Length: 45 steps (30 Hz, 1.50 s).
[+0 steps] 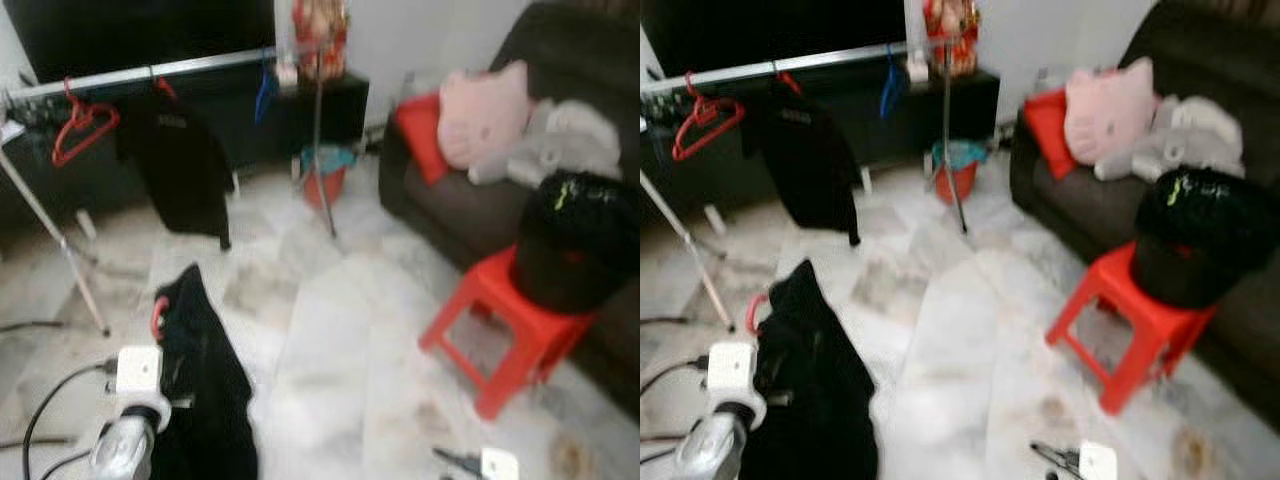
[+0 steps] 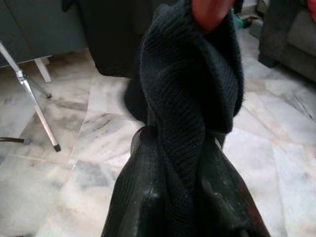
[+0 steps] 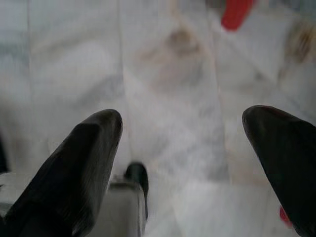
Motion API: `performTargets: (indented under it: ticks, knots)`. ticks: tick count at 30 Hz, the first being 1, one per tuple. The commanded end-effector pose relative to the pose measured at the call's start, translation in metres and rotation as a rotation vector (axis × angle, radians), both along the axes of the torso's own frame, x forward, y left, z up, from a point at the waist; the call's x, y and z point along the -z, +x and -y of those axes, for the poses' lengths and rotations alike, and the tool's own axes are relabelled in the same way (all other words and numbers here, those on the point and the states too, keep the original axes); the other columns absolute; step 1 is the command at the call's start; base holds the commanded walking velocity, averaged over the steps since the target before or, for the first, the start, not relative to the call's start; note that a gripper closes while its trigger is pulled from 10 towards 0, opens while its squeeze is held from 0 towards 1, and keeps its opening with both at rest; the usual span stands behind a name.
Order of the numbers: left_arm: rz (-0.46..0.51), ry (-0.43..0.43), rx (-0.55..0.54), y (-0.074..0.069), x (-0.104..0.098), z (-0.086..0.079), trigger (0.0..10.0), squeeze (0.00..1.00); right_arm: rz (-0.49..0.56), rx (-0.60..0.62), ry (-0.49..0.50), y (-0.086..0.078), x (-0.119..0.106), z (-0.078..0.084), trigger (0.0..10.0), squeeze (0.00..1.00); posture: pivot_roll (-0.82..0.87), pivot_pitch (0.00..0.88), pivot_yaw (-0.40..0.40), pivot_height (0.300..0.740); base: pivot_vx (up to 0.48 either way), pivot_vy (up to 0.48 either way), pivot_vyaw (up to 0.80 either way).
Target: Hang hanger
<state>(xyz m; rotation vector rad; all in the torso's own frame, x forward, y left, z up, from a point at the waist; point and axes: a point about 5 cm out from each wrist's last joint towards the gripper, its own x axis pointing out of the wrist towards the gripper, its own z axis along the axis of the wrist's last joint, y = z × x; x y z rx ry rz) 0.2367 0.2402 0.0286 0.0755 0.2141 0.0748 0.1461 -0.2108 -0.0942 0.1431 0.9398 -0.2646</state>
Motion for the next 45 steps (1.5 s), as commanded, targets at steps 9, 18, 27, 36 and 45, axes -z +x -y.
performTargets:
  ticks: [9,18,27,36,45]
  knots:
    - [0.016,0.001,-0.056,-0.001,-0.005,-0.014,10.0,0.00,-0.002,-0.008,0.023,0.002,0.001,-0.008,10.0,0.00,0.11,0.000,-0.038,0.740,0.385,0.000,0.00]
    - [0.019,0.010,-0.077,-0.002,-0.009,-0.020,10.0,0.00,0.011,-0.016,0.018,0.008,-0.002,-0.006,10.0,0.00,0.09,0.000,-0.016,0.740,0.387,0.000,0.00]
    - [0.013,0.008,-0.109,-0.006,-0.009,-0.024,10.0,0.00,0.008,-0.045,0.017,0.010,-0.003,-0.004,10.0,0.00,0.08,0.000,-0.022,0.740,0.386,0.000,0.00]
    - [0.012,0.001,-0.111,-0.005,-0.008,-0.021,10.0,0.00,0.012,-0.052,0.016,0.011,-0.003,-0.003,10.0,0.00,0.08,0.000,-0.022,0.740,0.386,0.000,0.00]
    - [0.009,-0.001,-0.116,-0.004,-0.008,-0.019,10.0,0.00,0.009,-0.057,0.016,0.011,-0.003,-0.003,10.0,0.00,0.08,0.012,-0.021,0.740,0.389,0.000,0.00]
